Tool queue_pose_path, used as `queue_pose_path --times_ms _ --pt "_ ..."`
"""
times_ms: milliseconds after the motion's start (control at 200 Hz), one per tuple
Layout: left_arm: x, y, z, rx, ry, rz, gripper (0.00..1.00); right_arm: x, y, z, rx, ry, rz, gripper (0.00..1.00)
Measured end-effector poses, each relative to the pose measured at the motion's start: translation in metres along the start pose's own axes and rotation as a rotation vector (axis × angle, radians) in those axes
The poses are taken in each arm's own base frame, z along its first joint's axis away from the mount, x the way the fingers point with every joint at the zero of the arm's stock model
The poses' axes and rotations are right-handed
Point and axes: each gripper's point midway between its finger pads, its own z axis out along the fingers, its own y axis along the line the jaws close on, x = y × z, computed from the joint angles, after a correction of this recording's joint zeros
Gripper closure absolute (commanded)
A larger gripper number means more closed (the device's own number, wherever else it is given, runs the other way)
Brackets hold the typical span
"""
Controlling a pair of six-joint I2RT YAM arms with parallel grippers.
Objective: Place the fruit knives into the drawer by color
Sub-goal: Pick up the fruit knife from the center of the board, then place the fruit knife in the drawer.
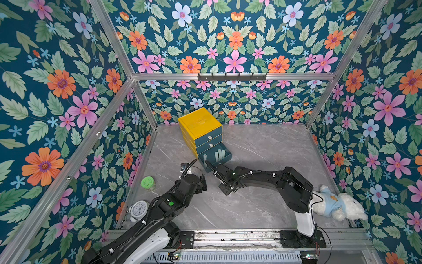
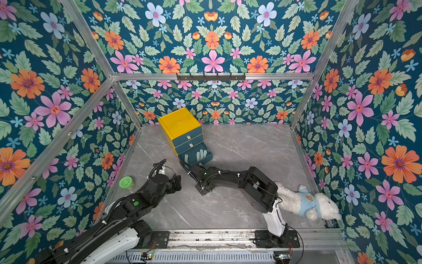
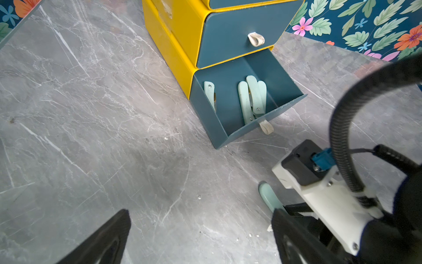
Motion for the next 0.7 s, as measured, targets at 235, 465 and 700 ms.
queue_pose_path --times_ms 235,465,700 --pt "0.001 0.000 0.000 0.000 0.004 -0.007 0.01 -0.012 -0.010 -0.042 -0.037 -0.124 0.061 0.91" --pt "0.002 0.001 -0.001 0.004 0.002 -0.012 0.01 -0.066 -0.038 -0.090 -0.161 -0.338 0.254 0.90" --pt "0.003 -0.002 0.000 0.012 0.017 -0.008 0.01 -0.139 -0.060 -0.099 -0.352 -0.458 0.536 0.89"
